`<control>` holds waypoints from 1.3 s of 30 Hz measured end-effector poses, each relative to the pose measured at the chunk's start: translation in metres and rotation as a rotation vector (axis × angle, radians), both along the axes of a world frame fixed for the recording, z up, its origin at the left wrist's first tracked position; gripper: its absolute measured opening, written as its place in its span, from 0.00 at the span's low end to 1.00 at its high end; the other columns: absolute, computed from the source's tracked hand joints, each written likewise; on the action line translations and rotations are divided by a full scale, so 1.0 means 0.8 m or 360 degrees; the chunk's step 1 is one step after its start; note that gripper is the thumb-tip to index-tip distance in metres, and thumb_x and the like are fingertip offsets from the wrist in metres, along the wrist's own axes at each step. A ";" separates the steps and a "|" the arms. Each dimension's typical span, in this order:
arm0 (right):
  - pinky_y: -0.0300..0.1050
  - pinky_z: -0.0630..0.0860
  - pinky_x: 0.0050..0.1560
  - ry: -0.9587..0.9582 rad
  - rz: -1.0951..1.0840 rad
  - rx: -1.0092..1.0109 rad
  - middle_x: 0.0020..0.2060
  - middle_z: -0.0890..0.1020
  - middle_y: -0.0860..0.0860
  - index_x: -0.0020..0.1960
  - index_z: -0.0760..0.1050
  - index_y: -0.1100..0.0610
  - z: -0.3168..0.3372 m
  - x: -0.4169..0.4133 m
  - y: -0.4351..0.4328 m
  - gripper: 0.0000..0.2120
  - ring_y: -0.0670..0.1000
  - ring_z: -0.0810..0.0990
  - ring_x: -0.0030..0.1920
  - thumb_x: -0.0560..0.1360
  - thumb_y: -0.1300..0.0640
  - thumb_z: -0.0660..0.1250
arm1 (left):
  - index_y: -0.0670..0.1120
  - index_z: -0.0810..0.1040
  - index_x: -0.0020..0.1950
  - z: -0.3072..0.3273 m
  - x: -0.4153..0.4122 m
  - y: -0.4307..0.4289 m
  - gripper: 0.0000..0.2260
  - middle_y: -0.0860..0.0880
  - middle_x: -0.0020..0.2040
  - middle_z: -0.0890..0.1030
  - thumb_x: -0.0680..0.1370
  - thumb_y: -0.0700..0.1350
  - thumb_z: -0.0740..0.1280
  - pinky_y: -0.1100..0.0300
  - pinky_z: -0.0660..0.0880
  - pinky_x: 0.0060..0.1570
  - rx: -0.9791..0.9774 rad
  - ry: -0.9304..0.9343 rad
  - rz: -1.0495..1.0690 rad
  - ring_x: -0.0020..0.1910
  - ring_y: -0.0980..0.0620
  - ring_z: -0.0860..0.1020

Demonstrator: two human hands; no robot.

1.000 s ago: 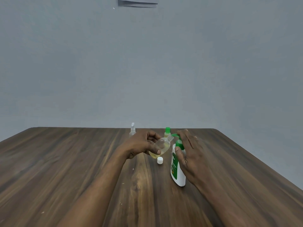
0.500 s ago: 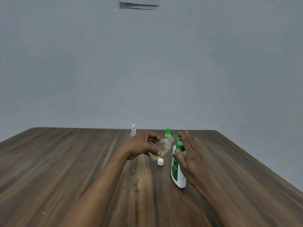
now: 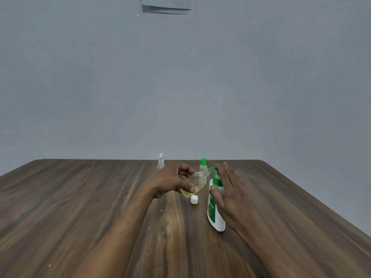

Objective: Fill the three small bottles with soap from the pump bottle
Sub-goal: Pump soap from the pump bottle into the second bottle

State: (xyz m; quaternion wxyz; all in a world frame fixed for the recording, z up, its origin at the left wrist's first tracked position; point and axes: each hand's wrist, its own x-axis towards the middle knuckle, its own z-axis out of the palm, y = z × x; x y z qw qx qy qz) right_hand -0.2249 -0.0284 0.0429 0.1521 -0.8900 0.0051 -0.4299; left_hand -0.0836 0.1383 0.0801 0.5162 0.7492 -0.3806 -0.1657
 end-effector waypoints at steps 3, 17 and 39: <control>0.55 0.65 0.70 -0.0019 0.0018 0.0003 0.70 0.70 0.52 0.72 0.65 0.58 0.003 0.001 0.000 0.25 0.51 0.66 0.70 0.77 0.53 0.63 | 0.39 0.80 0.59 0.000 -0.001 0.000 0.19 0.40 0.51 0.81 0.70 0.30 0.76 0.62 0.78 0.37 -0.0002 -0.0006 -0.0007 0.42 0.51 0.80; 0.51 0.61 0.71 -0.0034 0.0003 -0.0019 0.70 0.69 0.50 0.72 0.65 0.56 -0.005 0.003 -0.002 0.24 0.48 0.65 0.71 0.77 0.54 0.62 | 0.40 0.81 0.58 -0.001 0.002 0.000 0.19 0.41 0.50 0.82 0.69 0.31 0.77 0.61 0.78 0.37 -0.0012 -0.0002 -0.0009 0.41 0.52 0.81; 0.50 0.61 0.71 -0.0074 -0.0003 -0.0001 0.70 0.67 0.47 0.73 0.64 0.56 -0.005 0.004 -0.001 0.26 0.44 0.61 0.71 0.76 0.51 0.61 | 0.39 0.80 0.59 -0.001 0.002 0.001 0.19 0.42 0.48 0.82 0.69 0.31 0.77 0.58 0.79 0.39 -0.0018 0.0010 -0.0009 0.42 0.50 0.81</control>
